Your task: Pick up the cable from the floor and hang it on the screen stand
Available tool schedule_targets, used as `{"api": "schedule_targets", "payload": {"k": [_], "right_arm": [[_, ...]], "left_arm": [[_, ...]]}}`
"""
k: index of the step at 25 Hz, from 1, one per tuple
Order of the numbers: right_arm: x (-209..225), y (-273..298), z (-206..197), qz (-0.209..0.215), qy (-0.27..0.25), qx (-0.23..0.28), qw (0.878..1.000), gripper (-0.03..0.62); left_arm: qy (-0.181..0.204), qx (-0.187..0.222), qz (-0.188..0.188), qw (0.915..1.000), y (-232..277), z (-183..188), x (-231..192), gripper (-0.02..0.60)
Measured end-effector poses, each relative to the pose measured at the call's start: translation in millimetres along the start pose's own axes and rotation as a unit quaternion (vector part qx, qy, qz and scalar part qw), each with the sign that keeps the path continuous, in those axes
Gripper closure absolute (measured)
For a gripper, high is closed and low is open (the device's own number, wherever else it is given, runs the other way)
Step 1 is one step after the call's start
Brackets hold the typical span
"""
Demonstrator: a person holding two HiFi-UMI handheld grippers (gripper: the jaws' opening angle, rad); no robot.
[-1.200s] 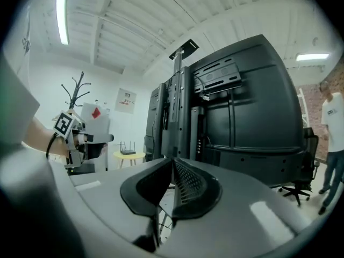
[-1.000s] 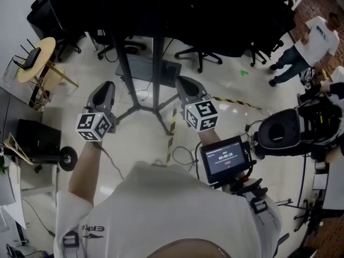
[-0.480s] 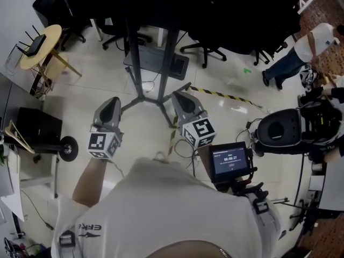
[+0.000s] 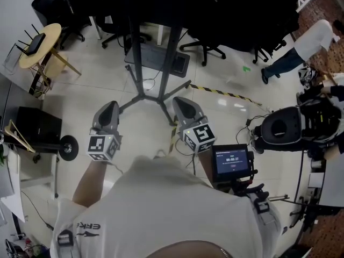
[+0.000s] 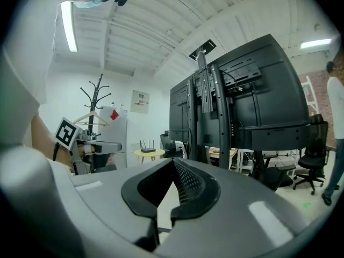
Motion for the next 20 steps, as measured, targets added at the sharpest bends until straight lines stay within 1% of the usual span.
{"api": "schedule_targets", "payload": {"k": [10, 16, 20], "right_arm": [[9.0, 0.2, 5.3, -0.002, -0.001, 0.004, 1.000, 0.582], [14.2, 0.2, 11.4, -0.006, 0.008, 0.008, 1.000, 0.582], [16.7, 1.6, 14.1, -0.007, 0.006, 0.011, 1.000, 0.582]], "left_arm": [[0.001, 0.008, -0.003, 1.0000, 8.6, 8.1, 5.4, 0.578], [-0.001, 0.004, -0.005, 1.0000, 16.4, 13.4, 5.6, 0.578], [0.000, 0.007, -0.005, 1.0000, 19.4, 15.0, 6.1, 0.578]]}}
Point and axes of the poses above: the fingertips, and each gripper's own axes: y forward along the fingers, x to its right, z out of its top, the point moved 6 cm from there along -y, backward along the fingers, and after that the axes turned 10 degrees about z, right-handed, at the moved point
